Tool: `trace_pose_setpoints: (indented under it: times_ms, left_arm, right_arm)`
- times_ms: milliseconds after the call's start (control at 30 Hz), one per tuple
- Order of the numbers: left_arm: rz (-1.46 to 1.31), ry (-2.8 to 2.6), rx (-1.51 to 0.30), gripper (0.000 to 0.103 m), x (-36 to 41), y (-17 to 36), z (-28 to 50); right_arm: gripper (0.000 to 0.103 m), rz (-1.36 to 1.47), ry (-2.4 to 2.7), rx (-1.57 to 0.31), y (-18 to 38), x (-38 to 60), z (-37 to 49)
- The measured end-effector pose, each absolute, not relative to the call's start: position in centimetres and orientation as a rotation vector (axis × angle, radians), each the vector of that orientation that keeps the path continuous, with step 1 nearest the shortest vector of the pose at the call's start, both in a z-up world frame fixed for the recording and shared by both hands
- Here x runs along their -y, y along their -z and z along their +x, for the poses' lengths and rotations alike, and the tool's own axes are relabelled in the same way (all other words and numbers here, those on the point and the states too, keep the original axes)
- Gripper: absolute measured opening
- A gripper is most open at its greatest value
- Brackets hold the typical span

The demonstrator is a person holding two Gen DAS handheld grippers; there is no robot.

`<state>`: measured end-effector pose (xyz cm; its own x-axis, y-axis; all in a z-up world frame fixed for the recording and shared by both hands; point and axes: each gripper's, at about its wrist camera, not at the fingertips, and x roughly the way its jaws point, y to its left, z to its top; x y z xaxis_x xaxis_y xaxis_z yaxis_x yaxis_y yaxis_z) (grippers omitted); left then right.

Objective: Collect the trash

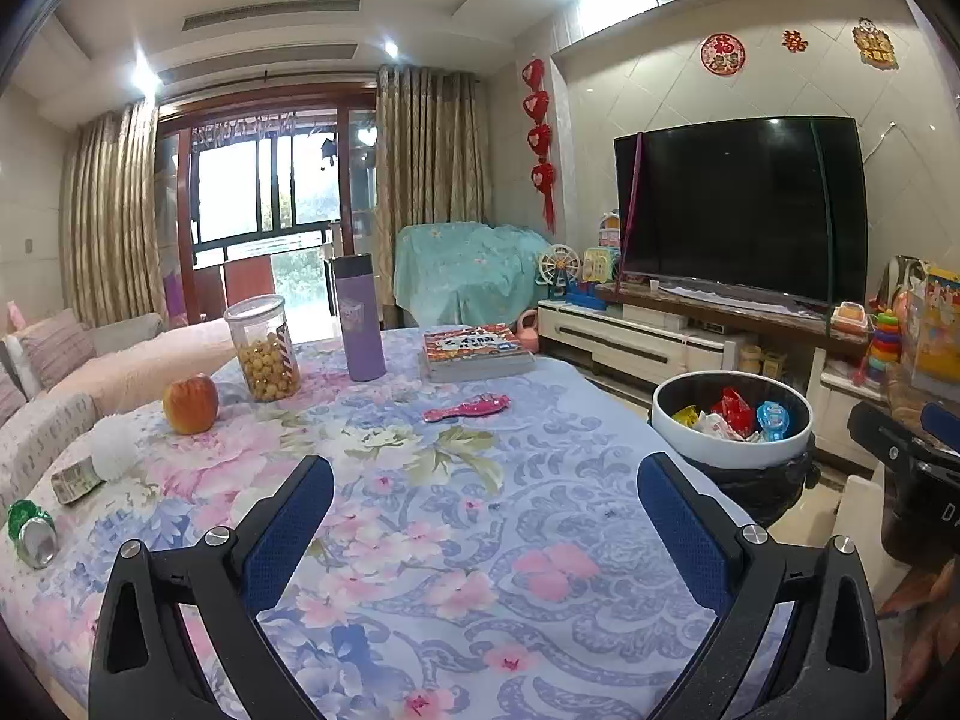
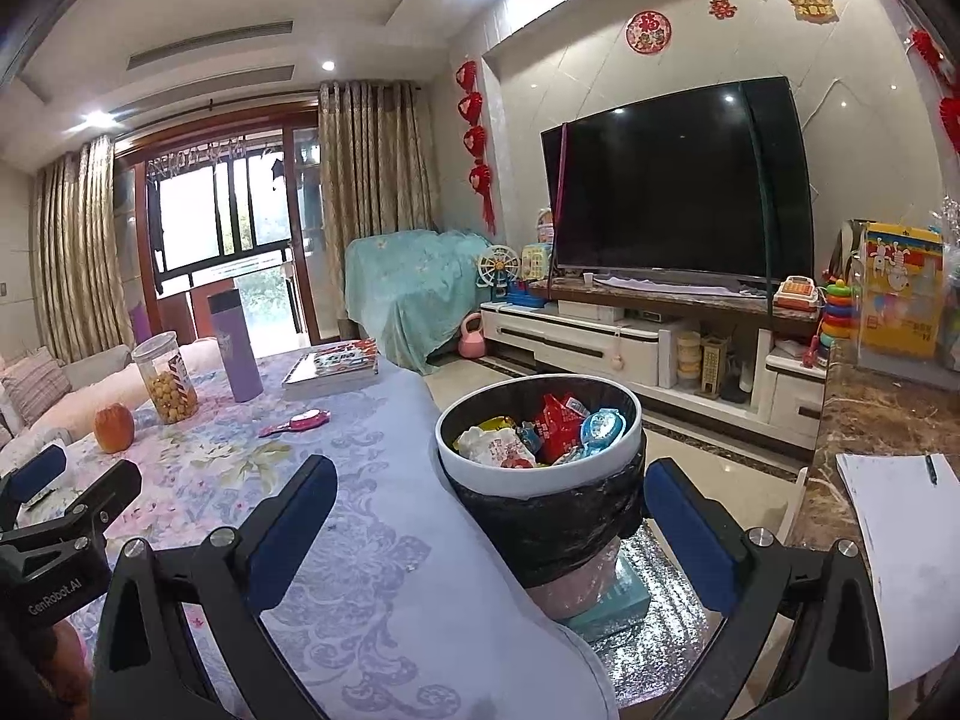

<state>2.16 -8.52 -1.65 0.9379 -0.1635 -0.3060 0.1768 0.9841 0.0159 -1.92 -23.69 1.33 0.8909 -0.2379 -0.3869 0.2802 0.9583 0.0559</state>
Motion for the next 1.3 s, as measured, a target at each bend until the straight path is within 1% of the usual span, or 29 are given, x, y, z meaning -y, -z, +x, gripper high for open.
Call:
trace_pose_setpoints:
  times_ms: [1300]
  left_arm:
    - [0.043, 0.180, -0.311, 0.103, 7.87, 1.93, 2.75]
  right_arm:
    - [0.103, 0.103, 0.262, -0.384, -1.59, 23.46, -1.88]
